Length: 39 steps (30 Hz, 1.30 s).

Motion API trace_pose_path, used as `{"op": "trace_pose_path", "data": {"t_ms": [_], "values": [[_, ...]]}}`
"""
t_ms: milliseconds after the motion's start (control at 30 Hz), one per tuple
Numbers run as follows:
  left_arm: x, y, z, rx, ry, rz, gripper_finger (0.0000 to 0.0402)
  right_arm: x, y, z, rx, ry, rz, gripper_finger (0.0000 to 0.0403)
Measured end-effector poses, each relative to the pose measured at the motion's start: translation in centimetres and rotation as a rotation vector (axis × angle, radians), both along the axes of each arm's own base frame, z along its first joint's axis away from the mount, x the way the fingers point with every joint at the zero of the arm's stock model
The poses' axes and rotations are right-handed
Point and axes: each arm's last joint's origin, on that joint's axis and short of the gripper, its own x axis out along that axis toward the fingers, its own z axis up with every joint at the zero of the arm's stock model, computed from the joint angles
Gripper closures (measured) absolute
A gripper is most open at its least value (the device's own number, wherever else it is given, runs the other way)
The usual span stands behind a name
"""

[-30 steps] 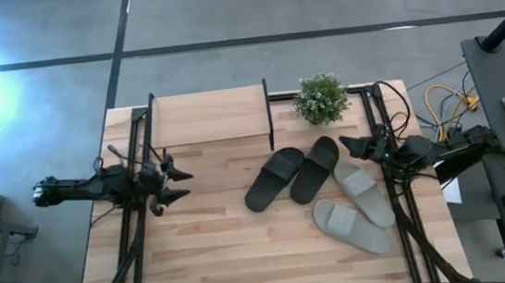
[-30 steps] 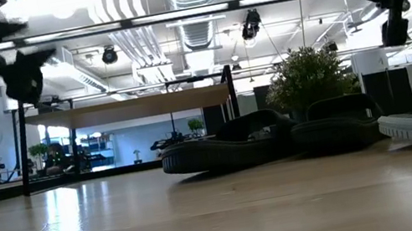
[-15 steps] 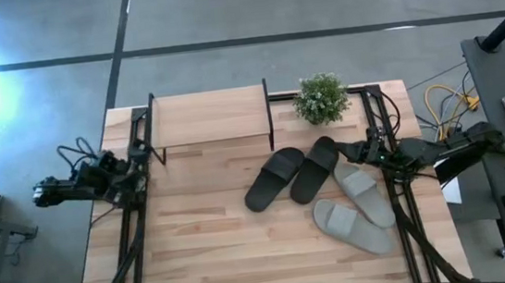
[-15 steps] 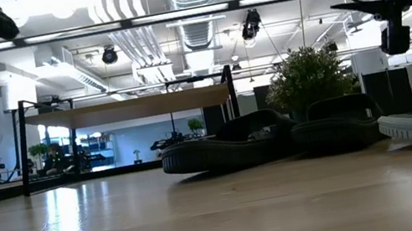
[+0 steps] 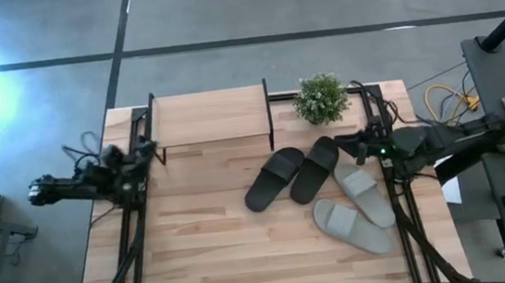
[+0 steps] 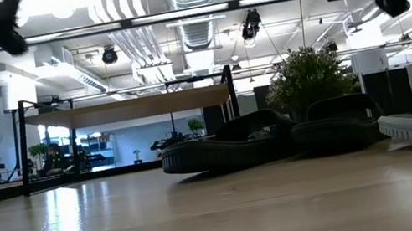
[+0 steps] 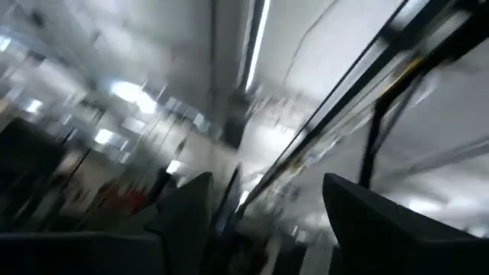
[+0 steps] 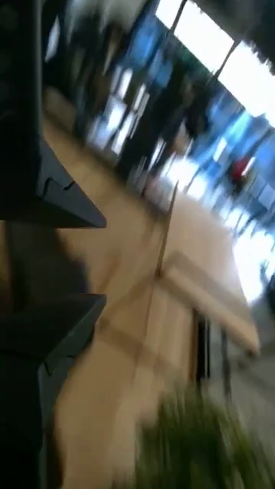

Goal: Pick and place slides into the shelf
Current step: Put the right black slipper on the shelf

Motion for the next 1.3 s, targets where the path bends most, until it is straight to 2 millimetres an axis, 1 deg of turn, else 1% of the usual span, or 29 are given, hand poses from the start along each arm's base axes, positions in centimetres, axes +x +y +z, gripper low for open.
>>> {"op": "trace_pose_path", "data": {"t_ms": [133, 167, 200, 300, 400, 467, 633, 800, 933, 1067, 1167, 1233, 1300], "values": [[2.5, 0.1, -1.7, -0.139, 0.368, 0.053, 0.0168, -0.4, -0.2, 2.0, -0.044, 0.220, -0.020, 0.0259], [2.9, 0.1, -1.9, -0.156, 0.425, 0.047, 0.0168, -0.5, -0.3, 2.5, -0.047, 0.259, -0.017, 0.0259], [3.2, 0.0, -1.7, -0.177, 0.446, 0.037, 0.0168, -0.5, -0.3, 2.9, -0.049, 0.288, -0.012, 0.0260], [4.0, -0.1, -0.8, -0.268, 0.403, -0.006, 0.0168, -0.8, -0.3, 3.8, -0.065, 0.367, -0.012, 0.0263], [4.3, -0.1, 0.7, -0.342, 0.276, -0.054, 0.0169, -1.1, -0.4, 4.3, -0.096, 0.425, -0.025, 0.0266], [4.4, -0.1, 1.3, -0.347, 0.211, -0.066, 0.0168, -1.1, -0.4, 4.5, -0.124, 0.452, -0.014, 0.0266], [5.1, -0.2, 1.3, -0.349, 0.179, -0.072, 0.0169, -1.0, -0.4, 4.3, -0.187, 0.482, 0.023, 0.0266], [6.1, -0.2, 0.5, -0.350, 0.245, -0.052, 0.0168, -0.2, -0.1, 3.9, -0.177, 0.532, 0.098, 0.0266], [7.0, -0.3, -0.1, -0.348, 0.275, -0.044, 0.0168, 1.3, 0.3, 3.8, -0.193, 0.613, 0.150, 0.0269], [7.4, -0.2, 0.4, -0.356, 0.201, -0.040, 0.0168, 4.1, 0.7, 4.0, -0.279, 0.724, 0.181, 0.0269], [7.4, -0.2, 0.7, -0.364, 0.150, -0.030, 0.0169, 6.4, 0.9, 4.1, -0.373, 0.852, 0.135, 0.0269], [7.4, -0.2, 0.8, -0.335, 0.145, -0.014, 0.0169, 7.8, 0.9, 4.3, -0.424, 0.934, 0.091, 0.0268], [7.4, -0.2, 0.9, -0.279, 0.165, 0.026, 0.0169, 9.2, 1.1, 4.6, -0.440, 0.995, 0.083, 0.0269]]}}
